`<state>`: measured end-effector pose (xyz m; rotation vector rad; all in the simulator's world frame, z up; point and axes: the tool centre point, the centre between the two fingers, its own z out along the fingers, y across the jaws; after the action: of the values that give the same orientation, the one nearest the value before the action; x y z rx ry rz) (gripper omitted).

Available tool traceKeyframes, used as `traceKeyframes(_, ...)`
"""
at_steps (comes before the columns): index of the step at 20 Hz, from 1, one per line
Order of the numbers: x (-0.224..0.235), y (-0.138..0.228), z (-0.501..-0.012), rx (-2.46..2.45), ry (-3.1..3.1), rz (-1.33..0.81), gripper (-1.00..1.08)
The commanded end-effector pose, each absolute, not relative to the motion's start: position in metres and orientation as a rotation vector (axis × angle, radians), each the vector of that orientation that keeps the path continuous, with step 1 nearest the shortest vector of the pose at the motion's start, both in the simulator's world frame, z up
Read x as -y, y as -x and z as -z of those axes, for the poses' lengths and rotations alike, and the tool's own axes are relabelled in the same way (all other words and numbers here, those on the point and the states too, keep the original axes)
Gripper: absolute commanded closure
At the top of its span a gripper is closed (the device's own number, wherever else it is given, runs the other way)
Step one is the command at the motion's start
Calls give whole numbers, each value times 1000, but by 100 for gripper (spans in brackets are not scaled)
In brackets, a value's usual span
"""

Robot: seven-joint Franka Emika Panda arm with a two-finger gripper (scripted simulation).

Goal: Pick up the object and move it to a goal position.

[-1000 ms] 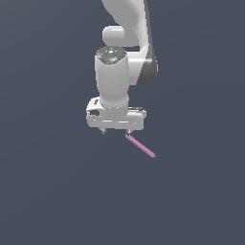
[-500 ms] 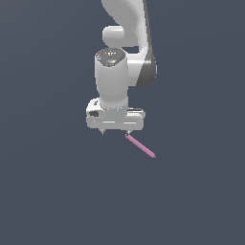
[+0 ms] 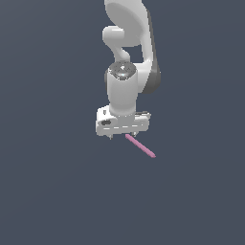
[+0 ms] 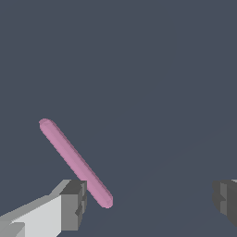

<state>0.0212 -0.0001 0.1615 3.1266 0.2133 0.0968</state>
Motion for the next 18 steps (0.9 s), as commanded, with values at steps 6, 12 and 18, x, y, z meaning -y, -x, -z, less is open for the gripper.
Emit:
traceKeyframes(6, -35, -10, -120, -639, -3061, -52, -92)
traceKeyframes(12, -63, 1, -90, -958, -2981, -23, -92)
traceKeyframes(18, -82, 10, -71, -1161, -2915, -7, -92)
